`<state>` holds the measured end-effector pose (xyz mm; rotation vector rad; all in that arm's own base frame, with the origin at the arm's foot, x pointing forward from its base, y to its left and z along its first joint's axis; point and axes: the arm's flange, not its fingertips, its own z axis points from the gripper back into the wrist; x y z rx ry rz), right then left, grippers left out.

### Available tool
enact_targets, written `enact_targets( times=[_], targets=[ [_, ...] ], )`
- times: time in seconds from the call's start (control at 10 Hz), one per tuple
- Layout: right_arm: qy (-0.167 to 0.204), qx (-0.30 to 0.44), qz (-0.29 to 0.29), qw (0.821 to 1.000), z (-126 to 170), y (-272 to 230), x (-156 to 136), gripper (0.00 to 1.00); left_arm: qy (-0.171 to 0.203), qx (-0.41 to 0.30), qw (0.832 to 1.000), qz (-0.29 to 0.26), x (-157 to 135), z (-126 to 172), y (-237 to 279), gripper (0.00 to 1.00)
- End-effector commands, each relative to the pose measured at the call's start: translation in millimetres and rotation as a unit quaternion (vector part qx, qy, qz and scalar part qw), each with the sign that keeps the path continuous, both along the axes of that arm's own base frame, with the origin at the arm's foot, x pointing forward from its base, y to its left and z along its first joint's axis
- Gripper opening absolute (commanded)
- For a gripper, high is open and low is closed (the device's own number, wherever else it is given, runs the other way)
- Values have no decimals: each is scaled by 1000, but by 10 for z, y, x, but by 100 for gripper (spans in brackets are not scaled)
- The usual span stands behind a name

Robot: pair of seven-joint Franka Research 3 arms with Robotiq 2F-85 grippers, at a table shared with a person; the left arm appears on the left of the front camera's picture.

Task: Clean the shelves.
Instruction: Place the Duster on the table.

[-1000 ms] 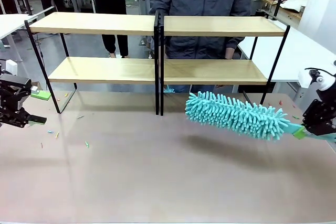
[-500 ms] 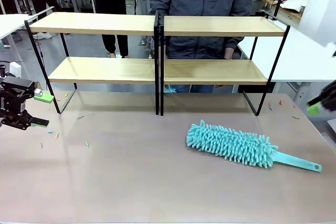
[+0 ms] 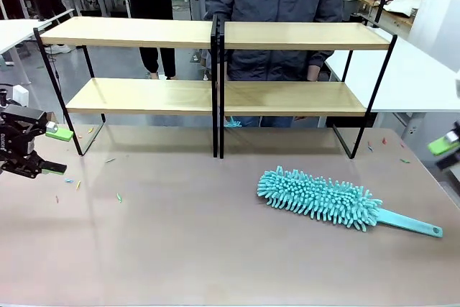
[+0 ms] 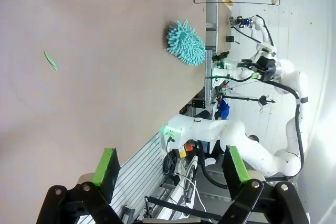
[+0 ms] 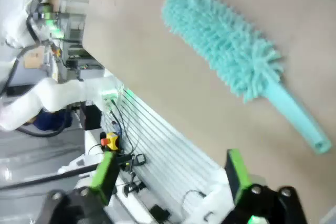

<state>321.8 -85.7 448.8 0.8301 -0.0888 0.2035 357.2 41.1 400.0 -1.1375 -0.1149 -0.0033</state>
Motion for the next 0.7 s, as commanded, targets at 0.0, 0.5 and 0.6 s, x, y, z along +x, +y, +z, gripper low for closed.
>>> enact_targets(
  times=[0.0,0.5,0.6],
  targets=[
    [268,163,-319,895,-356,-20,-41,100,-13,-12,1000,0,-13,-18,-15,100],
    [124,26,-109,986,-457,-97,-118,100,-13,-12,1000,0,-13,-18,-15,100],
    [124,26,-109,986,-457,-97,-118,100,-13,-12,1000,0,-13,-18,-15,100]
  ],
)
